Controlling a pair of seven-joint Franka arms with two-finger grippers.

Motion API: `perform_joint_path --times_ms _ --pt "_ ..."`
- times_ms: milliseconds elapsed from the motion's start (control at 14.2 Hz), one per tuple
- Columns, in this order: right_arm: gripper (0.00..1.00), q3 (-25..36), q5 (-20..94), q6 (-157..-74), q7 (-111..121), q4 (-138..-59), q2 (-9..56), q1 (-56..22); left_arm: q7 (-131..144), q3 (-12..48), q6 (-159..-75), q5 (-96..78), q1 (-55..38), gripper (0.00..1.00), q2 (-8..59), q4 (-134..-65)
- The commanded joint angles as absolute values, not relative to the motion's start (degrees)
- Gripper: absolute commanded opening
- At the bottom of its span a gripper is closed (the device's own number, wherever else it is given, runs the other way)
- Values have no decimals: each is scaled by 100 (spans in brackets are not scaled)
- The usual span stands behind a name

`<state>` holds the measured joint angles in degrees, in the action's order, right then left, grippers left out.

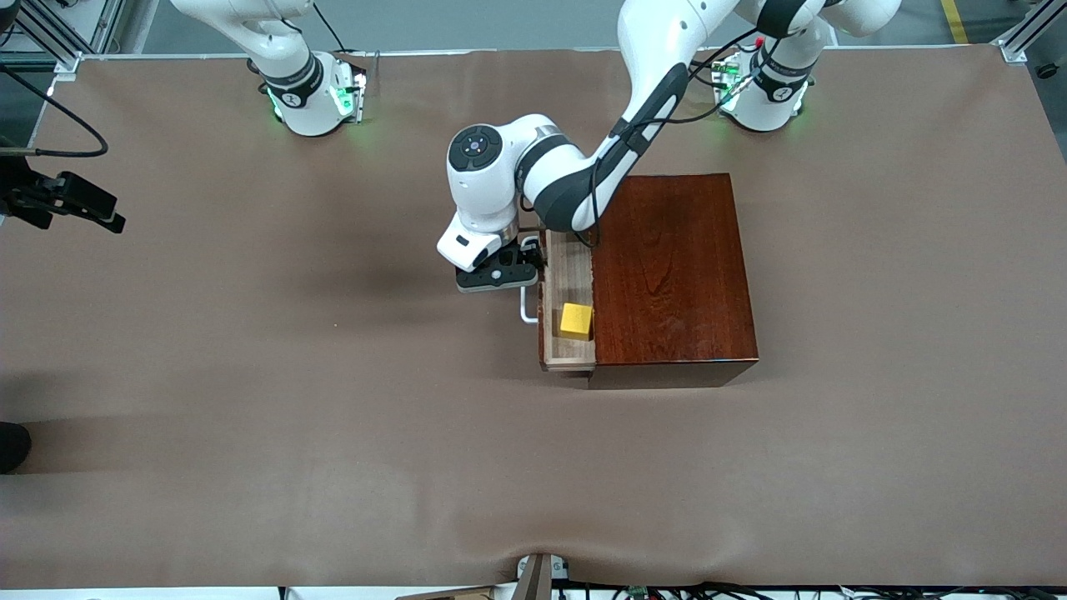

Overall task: Open drawer, take yellow block, close drawer
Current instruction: 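Pull the drawer open by its handle with the left gripper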

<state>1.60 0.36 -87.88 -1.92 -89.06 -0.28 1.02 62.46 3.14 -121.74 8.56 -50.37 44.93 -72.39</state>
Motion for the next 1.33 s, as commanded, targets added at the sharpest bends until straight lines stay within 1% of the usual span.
perform_joint_path --times_ms 0,211,492,843,1264 --pt "100 62 105 -8736 -211 -8868 -70 255 6161 509 -13095 686 -5106 100 4922 -6917" --pt "100 62 105 -8736 -211 -8868 -70 255 6152 510 -13341 537 -5106 100 4966 -6891" --pt "100 62 105 -8736 -211 -8868 -70 255 6196 606 -13921 317 -5115 100 5036 -6838" --pt "100 62 105 -8736 -211 -8868 -70 255 6196 607 -13966 299 -5194 100 5027 -6803" --pt "100 62 105 -8736 -211 -8868 -62 264 6205 519 -13922 316 -5142 100 4720 -6838"
